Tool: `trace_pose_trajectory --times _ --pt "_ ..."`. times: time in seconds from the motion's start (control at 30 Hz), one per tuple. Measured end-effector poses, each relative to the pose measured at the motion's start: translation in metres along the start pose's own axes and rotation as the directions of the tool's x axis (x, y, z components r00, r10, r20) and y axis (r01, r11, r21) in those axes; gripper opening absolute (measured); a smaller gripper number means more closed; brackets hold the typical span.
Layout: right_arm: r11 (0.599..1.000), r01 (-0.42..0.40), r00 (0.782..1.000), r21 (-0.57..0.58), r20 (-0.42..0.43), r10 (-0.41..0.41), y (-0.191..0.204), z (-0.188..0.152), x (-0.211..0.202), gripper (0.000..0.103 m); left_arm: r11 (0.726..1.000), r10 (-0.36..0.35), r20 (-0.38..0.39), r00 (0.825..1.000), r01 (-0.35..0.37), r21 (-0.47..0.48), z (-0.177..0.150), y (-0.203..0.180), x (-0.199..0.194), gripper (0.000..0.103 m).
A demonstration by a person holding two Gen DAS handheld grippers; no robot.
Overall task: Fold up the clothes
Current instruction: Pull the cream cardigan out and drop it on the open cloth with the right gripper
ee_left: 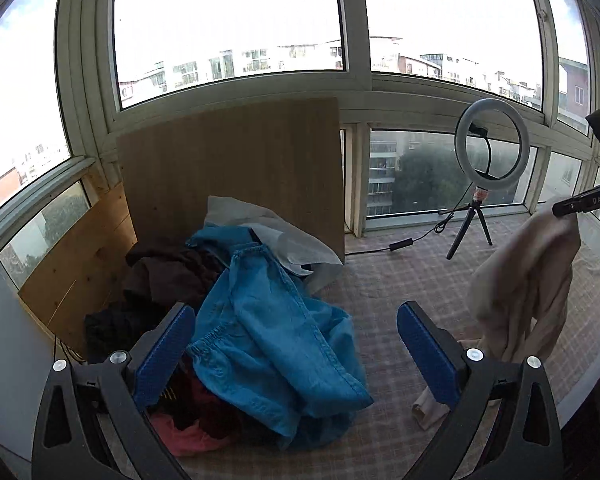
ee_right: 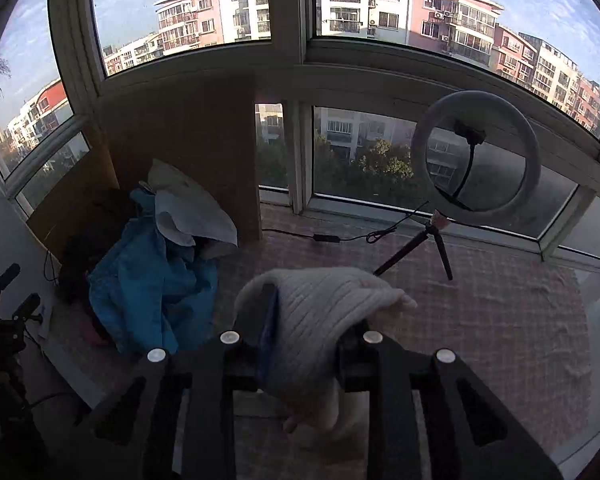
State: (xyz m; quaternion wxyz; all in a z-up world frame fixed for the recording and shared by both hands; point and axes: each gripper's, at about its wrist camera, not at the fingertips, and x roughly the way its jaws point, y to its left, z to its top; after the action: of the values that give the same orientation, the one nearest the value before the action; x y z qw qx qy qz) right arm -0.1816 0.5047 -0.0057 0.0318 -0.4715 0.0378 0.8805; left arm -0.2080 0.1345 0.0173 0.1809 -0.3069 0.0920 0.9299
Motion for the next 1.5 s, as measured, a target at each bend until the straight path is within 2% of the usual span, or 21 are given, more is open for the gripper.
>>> trace_pose_trajectory --times 0.07,0.17,0.3,0.37,0.43,0.53,0.6,0.7,0.73,0.77,0.8,0.83,0.87,0.9,1.0,1.17,1.2,1.27,1.4,1.43,1.5 --pt "0.998 0.036 0.988 0.054 -0.149 -0.027 -0.062 -0.055 0.054 0.024 0.996 -0.066 -0.066 0.996 0.07 0.049 -0.009 -0.049 0.029 0.102" --pt "0.988 0.073 0.945 0.136 -0.327 -0.024 -0.146 -0.129 0.122 0.024 0.978 -0.162 -0.208 0.965 0.185 0.099 -0.026 -0.122 0.086 0.102" --pt "0.981 0.075 0.941 0.179 -0.339 -0.01 -0.195 -0.168 0.142 0.026 0.946 -0.221 -0.359 0.907 0.289 0.147 -0.047 -0.207 0.161 0.102" --pt "0.978 0.08 0.942 0.191 -0.334 -0.012 -0.21 -0.173 0.148 0.038 0.939 -0.216 -0.41 0.886 0.303 0.161 -0.056 -0.236 0.196 0.101" --pt "0.977 0.043 0.948 0.209 -0.316 0.026 -0.218 -0.176 0.152 0.041 0.943 -0.2 -0.436 0.877 0.293 0.158 -0.059 -0.248 0.225 0.1" --pt "0.977 -0.041 0.958 0.21 -0.27 0.098 -0.213 -0.173 0.149 0.044 0.94 -0.263 -0.459 0.849 0.333 0.078 -0.055 -0.25 0.258 0.099" --pt "0.975 -0.092 0.958 0.203 -0.249 0.142 -0.203 -0.172 0.16 0.056 0.917 -0.34 -0.478 0.81 0.399 0.023 -0.052 -0.254 0.276 0.099" --pt "0.985 -0.075 0.957 0.153 -0.265 0.114 -0.189 -0.173 0.172 0.057 0.857 -0.444 -0.514 0.734 0.516 -0.004 -0.051 -0.274 0.299 0.099" --pt "0.989 -0.068 0.957 0.135 -0.272 0.102 -0.185 -0.173 0.176 0.057 0.848 -0.446 -0.526 0.724 0.529 0.01 -0.052 -0.282 0.304 0.095" --pt "0.99 -0.066 0.958 0.126 -0.269 0.098 -0.183 -0.174 0.18 0.057 0.846 -0.436 -0.537 0.723 0.533 0.031 -0.054 -0.29 0.307 0.063" --pt "0.99 -0.066 0.96 0.121 -0.264 0.097 -0.181 -0.175 0.183 0.055 0.837 -0.436 -0.553 0.71 0.545 0.041 -0.055 -0.295 0.31 0.039" --pt "0.988 -0.081 0.96 0.131 -0.257 0.113 -0.181 -0.174 0.183 0.035 0.822 -0.457 -0.568 0.684 0.57 0.025 -0.055 -0.297 0.313 0.011" --pt "0.983 -0.106 0.958 0.15 -0.249 0.142 -0.184 -0.172 0.18 0.005 0.81 -0.482 -0.566 0.669 0.587 0.003 -0.051 -0.294 0.312 0.012" --pt "0.982 -0.102 0.964 0.161 -0.227 0.137 -0.188 -0.167 0.173 0.007 0.807 -0.495 -0.551 0.672 0.591 -0.005 -0.044 -0.288 0.307 0.011" --pt "0.981 -0.054 0.987 0.187 -0.139 0.081 -0.204 -0.149 0.139 0.006 0.82 -0.496 -0.475 0.726 0.573 0.02 -0.014 -0.253 0.274 0.011" --pt "0.98 0.008 1.0 0.198 -0.003 -0.008 -0.216 -0.143 0.058 0.006 0.81 -0.514 -0.366 0.776 0.579 0.09 0.016 -0.186 0.192 0.013" --pt "0.983 0.001 1.0 0.182 -0.007 0.0 -0.21 -0.151 0.048 0.006 0.807 -0.512 -0.366 0.777 0.582 0.105 0.012 -0.175 0.178 0.014" --pt "0.986 -0.007 0.996 0.169 -0.083 0.022 -0.19 -0.18 0.053 0.008 0.804 -0.468 -0.426 0.774 0.573 0.157 -0.019 -0.165 0.167 0.036" --pt "0.998 0.022 0.945 0.054 -0.326 -0.004 -0.147 -0.248 0.101 0.019 0.798 -0.357 -0.558 0.749 0.555 0.235 -0.089 -0.16 0.159 0.038" --pt "0.999 0.038 0.934 0.031 -0.356 -0.025 -0.141 -0.26 0.109 0.019 0.803 -0.362 -0.564 0.742 0.555 0.216 -0.095 -0.156 0.159 0.038" --pt "0.996 0.02 0.939 0.086 -0.344 0.011 -0.146 -0.27 0.105 0.019 0.813 -0.372 -0.575 0.728 0.555 0.177 -0.108 -0.149 0.16 0.038"
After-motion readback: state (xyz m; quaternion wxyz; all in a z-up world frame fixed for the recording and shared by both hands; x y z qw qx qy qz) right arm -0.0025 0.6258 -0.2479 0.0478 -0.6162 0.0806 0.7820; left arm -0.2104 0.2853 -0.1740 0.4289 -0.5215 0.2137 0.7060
